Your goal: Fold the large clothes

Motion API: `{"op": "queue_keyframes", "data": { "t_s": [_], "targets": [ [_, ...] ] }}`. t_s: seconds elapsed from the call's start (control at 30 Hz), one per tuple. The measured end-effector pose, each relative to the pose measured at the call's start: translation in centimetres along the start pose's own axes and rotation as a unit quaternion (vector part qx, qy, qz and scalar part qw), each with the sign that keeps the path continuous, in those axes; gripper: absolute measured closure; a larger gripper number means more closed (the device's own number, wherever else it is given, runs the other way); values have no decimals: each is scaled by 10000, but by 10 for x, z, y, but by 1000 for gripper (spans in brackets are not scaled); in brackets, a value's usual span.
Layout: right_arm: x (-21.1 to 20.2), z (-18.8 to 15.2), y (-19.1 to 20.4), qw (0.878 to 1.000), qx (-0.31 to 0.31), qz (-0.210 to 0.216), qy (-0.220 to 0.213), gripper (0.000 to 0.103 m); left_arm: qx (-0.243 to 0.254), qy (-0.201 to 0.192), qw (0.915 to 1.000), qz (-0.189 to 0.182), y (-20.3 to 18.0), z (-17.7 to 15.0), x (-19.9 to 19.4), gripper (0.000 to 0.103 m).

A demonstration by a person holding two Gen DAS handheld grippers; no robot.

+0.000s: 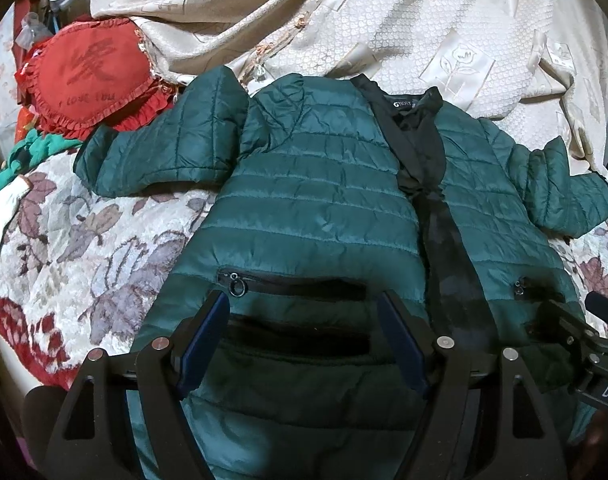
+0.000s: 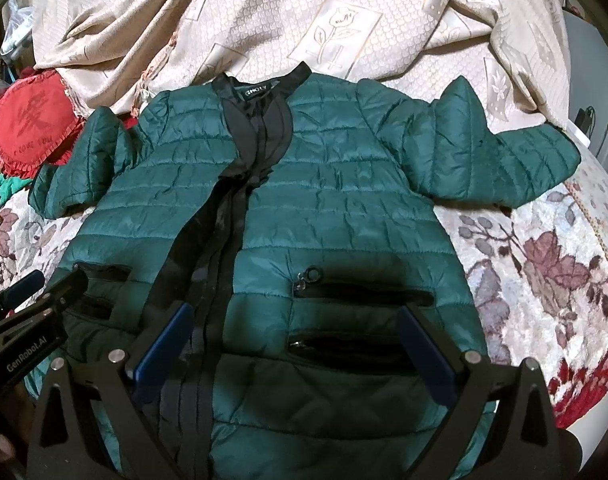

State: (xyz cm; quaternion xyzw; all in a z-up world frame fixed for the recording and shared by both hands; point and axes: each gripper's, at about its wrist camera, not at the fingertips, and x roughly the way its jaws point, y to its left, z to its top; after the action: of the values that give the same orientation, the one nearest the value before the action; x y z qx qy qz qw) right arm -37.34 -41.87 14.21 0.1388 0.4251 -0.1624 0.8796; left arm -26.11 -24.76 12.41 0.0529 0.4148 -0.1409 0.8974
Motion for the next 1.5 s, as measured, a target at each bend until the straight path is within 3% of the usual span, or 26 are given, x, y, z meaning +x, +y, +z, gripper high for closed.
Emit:
{"op": "queue_keyframes", "data": {
  "t_s": [1.07, 1.2, 1.3, 1.5],
  "targets": [
    [-11, -8, 10, 9990, -276, -261, -222, 1, -131, 148, 9994, -267, -1, -11, -8, 43],
    [-14, -10, 12, 9993, -282, -226, -74, 1, -124, 145, 9995, -267, -1, -12, -9, 43],
    [-12, -9, 11, 9994, -191, -60, 272, 1, -143, 168, 9994, -275, 0, -12, -9, 43],
    [-11, -9, 9, 9998, -122, -18, 124, 1, -156, 179, 9993, -286, 1, -12, -8, 43]
  ]
}}
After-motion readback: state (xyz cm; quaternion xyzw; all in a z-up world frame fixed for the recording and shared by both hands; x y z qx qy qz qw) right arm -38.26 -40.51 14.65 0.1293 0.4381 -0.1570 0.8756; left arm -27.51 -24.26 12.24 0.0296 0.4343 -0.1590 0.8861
